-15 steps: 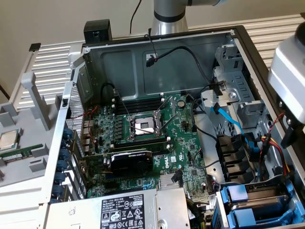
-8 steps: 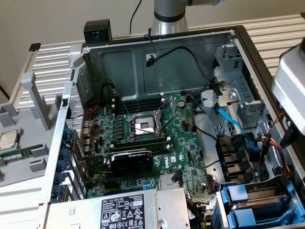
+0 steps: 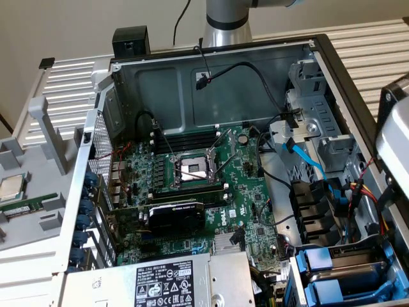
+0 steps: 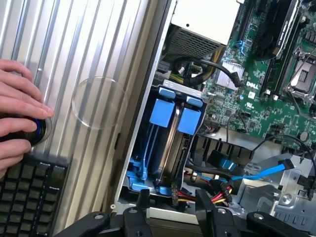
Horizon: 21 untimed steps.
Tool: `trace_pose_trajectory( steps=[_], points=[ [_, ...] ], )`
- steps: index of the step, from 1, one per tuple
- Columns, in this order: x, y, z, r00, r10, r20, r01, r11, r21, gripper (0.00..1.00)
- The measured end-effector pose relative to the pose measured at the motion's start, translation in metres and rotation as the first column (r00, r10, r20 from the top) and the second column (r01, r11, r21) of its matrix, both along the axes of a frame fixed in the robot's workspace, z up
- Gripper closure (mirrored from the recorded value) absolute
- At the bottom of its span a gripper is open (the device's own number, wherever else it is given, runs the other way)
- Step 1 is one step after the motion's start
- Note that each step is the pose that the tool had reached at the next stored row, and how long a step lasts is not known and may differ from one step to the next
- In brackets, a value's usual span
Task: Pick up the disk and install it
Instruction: 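Insert the first disk wire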
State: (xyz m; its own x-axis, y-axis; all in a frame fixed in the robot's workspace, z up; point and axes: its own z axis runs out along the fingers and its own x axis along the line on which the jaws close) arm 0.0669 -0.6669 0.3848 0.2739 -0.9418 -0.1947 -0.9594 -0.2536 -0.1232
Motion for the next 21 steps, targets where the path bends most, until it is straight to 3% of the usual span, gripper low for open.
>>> trace_pose_trajectory(
  steps=[7, 9, 13, 15, 21],
  points=[
    [0.002, -0.008, -0.0043, 0.9997, 0.002, -0.0242, -0.001, 0.9992, 0.0405, 0.51],
    [0.004, -0.0102, -0.0064, 0.9996, 0.003, -0.0272, -0.001, 0.9989, 0.0458, 0.51],
    [0.011, -0.0114, -0.013, 0.9996, 0.005, -0.0277, -0.004, 0.9988, 0.0482, 0.51],
    [0.012, -0.0118, -0.015, 0.9996, 0.009, -0.0284, -0.007, 0.9986, 0.0522, 0.51],
    [0.012, -0.013, -0.0203, 0.9988, 0.038, -0.029, -0.036, 0.9963, 0.078, 0.51]
  ],
)
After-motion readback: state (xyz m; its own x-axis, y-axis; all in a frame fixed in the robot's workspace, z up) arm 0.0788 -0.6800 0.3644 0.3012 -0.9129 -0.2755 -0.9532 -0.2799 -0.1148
